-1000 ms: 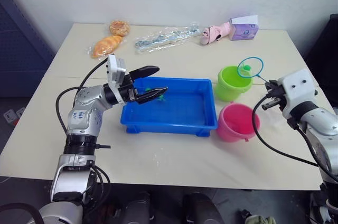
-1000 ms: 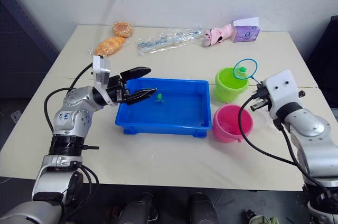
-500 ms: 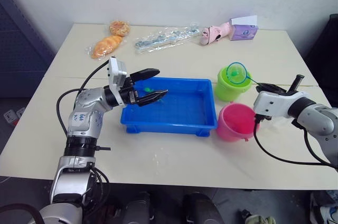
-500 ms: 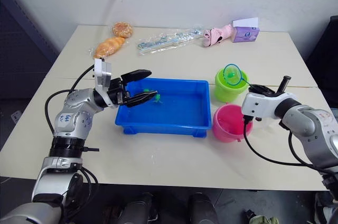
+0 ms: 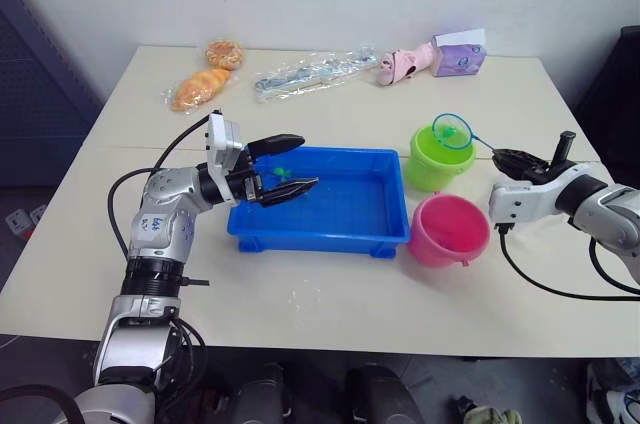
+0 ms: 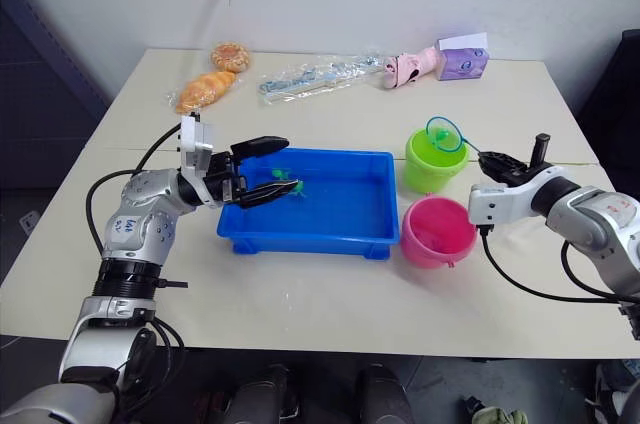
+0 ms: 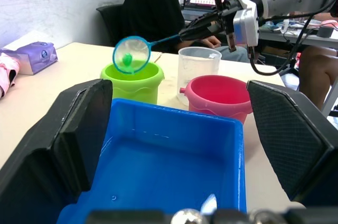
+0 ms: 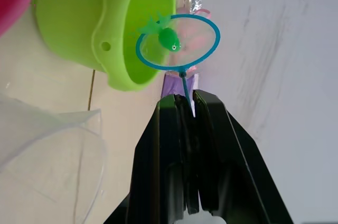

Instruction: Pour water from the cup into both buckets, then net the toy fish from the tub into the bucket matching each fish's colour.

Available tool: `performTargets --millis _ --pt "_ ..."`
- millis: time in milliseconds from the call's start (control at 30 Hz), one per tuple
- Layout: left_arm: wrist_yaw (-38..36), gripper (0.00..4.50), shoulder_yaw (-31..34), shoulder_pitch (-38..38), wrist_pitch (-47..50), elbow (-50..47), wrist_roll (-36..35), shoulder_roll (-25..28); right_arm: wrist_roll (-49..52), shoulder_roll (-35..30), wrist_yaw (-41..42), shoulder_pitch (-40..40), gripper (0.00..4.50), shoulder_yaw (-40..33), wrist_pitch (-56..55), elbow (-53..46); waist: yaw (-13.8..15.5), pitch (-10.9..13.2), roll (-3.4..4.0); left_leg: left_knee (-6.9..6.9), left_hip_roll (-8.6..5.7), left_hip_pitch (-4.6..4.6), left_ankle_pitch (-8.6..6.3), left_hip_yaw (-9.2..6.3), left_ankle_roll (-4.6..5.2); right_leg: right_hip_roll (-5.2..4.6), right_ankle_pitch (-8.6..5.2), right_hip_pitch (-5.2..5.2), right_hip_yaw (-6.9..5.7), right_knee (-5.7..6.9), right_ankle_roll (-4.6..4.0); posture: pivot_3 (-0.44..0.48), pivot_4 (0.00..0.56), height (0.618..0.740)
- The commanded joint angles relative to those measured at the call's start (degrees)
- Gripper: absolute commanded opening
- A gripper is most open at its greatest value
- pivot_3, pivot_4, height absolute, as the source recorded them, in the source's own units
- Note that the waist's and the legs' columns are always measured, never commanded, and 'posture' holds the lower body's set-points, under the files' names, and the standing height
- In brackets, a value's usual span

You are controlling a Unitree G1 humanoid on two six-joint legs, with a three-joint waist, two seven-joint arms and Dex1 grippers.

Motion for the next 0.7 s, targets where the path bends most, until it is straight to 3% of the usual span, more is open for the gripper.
performTargets --millis 33,700 --pt "-0.4 4.36 0.2 -0.2 -1.1 -0.4 -0.1 0.0 0.5 0.7 0.9 -0.1 0.0 -0.2 -1.1 0.7 0.0 0.0 0.0 0.03 0.0 0.0 0.0 0.0 0.0 -0.01 0.0 0.0 0.01 0.02 0.0 0.0 0.15 0.74" --pt "0.8 4.36 0.3 1.5 -1.1 -1.1 -0.2 0.6 2.9 0.2 -0.6 0.4 0.0 -6.0 -1.0 0.5 0.0 0.0 0.03 0.22 0.0 -0.01 -0.02 -0.01 0.03 -0.03 0.0 0.06 0.01 0.11 0.0 0.0 0.15 0.74"
